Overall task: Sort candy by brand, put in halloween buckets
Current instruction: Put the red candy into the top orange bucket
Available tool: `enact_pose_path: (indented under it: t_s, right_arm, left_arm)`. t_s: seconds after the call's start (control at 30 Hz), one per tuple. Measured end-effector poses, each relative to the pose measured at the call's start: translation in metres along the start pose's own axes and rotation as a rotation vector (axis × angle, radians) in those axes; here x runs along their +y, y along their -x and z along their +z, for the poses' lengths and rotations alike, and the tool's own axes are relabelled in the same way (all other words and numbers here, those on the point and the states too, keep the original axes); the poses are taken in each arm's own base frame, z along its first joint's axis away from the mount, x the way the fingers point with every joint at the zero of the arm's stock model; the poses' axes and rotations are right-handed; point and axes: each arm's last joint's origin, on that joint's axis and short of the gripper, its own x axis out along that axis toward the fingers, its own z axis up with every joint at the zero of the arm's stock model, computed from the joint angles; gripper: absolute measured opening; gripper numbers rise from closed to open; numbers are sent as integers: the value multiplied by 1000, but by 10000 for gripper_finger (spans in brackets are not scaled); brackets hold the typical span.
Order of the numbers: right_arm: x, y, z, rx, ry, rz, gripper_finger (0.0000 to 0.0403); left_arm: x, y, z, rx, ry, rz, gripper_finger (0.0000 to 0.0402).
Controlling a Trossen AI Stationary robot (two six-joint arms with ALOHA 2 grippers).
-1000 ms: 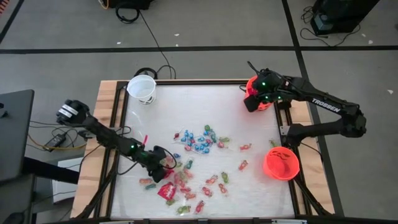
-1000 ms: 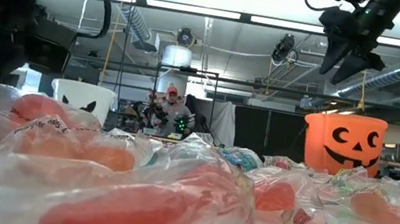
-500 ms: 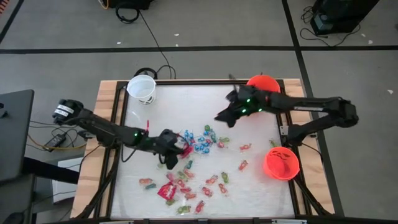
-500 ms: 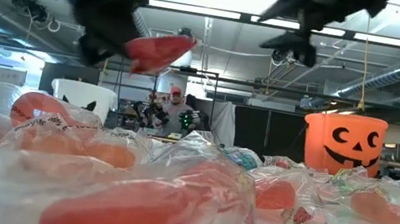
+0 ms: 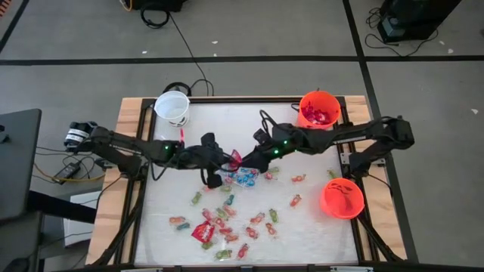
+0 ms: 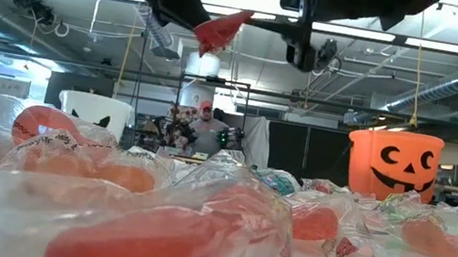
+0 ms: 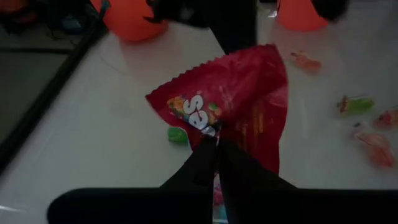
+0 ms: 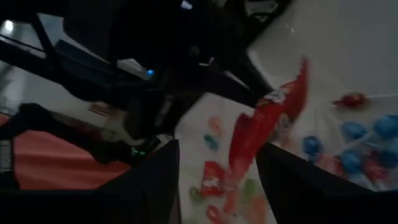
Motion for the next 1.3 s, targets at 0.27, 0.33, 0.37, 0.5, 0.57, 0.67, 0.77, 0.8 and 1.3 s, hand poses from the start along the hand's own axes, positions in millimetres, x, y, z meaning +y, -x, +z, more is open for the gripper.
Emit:
enact_pose_path:
  t_s: [0.27, 0.33, 0.37, 0.5, 0.57, 0.67, 0.77, 0.8, 1.3]
  right_arm:
    - [-6, -4, -2, -47, -31, -83, 142]
    - [-6, -4, -1, -62, -25, -93, 84]
    - [-6, -3, -1, -67, -14, -98, 50]
    - [-7, -3, 0, -81, 47, -118, 20]
    - [-6, 2, 0, -107, 77, -171, 17]
    - [-4, 19, 5, -188, 108, -301, 16]
    - [-3, 43, 8, -234, 127, -456, 16]
    - [-3, 52, 8, -234, 133, -503, 15]
    - [-22, 195, -4, -222, 53, -1224, 14]
  left_arm:
    - [3, 2, 9, -32, -12, 9, 17]
    - [3, 2, 9, -34, -11, 7, 17]
    - [2, 2, 9, -33, -4, 3, 17]
    - [0, 2, 9, -25, 131, -48, 32]
    - [-2, 3, 9, -17, 178, -108, 50]
    - [-4, 4, 6, 35, 248, -185, 88]
    - [-4, 8, -2, 123, 302, -188, 128]
    - [-4, 9, -4, 151, 317, -180, 139]
    - [-1, 56, -58, 220, 447, -91, 167]
